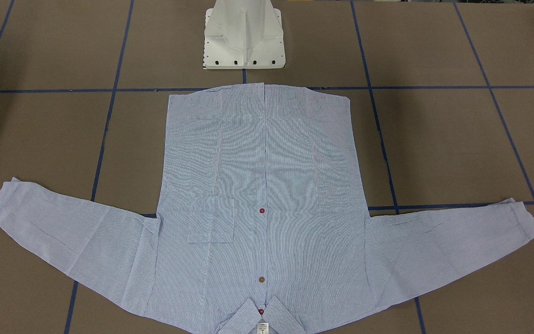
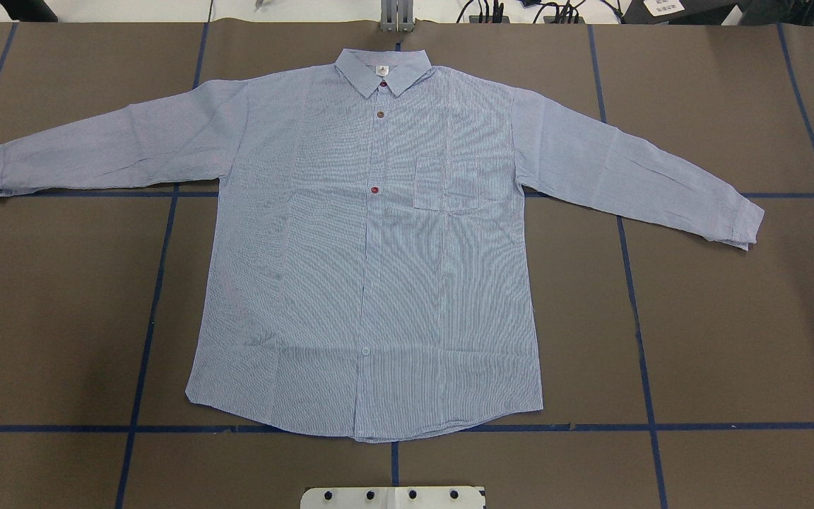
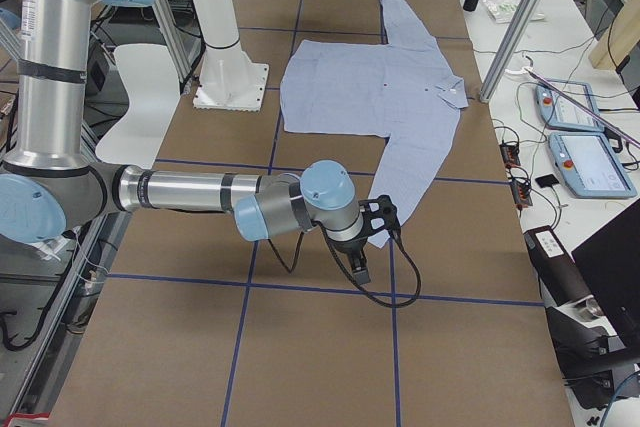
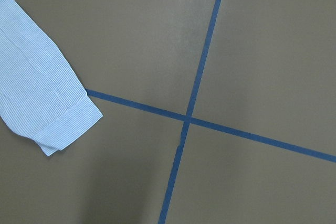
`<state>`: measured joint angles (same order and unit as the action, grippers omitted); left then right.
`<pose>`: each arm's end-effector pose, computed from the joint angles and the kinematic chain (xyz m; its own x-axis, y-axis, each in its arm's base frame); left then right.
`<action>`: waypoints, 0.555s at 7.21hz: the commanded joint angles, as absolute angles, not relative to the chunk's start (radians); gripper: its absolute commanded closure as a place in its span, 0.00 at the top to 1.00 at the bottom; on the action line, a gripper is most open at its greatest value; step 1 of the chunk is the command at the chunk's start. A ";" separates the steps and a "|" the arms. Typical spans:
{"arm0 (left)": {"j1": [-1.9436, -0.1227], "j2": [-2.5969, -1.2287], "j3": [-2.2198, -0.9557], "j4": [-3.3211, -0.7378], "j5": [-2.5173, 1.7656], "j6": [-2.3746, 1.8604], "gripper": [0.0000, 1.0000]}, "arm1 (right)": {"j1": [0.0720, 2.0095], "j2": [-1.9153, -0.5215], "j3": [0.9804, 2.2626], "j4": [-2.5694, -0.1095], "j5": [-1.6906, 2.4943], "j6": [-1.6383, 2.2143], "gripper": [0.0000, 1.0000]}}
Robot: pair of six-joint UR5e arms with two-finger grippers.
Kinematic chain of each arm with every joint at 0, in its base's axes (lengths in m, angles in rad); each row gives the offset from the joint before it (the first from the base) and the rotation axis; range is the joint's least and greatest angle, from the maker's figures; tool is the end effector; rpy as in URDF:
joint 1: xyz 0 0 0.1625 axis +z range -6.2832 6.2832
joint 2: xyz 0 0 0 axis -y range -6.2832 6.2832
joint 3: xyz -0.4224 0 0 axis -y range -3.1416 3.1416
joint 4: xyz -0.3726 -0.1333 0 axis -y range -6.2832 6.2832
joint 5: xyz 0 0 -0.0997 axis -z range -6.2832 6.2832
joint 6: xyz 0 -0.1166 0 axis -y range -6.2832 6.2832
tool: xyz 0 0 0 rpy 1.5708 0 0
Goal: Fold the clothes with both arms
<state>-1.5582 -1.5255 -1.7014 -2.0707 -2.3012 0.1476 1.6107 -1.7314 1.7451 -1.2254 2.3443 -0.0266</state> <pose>-0.0494 -0.4839 0.5701 0.7306 0.4964 -0.4689 -0.1192 0.7689 0.6282 0.0689 -0.4253 0.6174 0.7254 -0.2416 0.6445 -0.0181 0.9294 0.3687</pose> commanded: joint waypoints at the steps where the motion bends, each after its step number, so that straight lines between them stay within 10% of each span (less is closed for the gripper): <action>1: -1.560 -1.548 -1.692 -2.222 -2.242 0.146 1.00 | 1.611 -1.729 1.749 -1.171 2.380 0.070 1.00; 4: -1.560 -1.548 -1.695 -2.235 -2.247 0.146 1.00 | 1.412 -1.715 1.740 -0.980 2.352 0.475 1.00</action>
<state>-1.5600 -1.5475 -1.6949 -2.2287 -2.2478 0.1457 1.5230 -1.7203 1.7491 -1.0614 2.3839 0.2687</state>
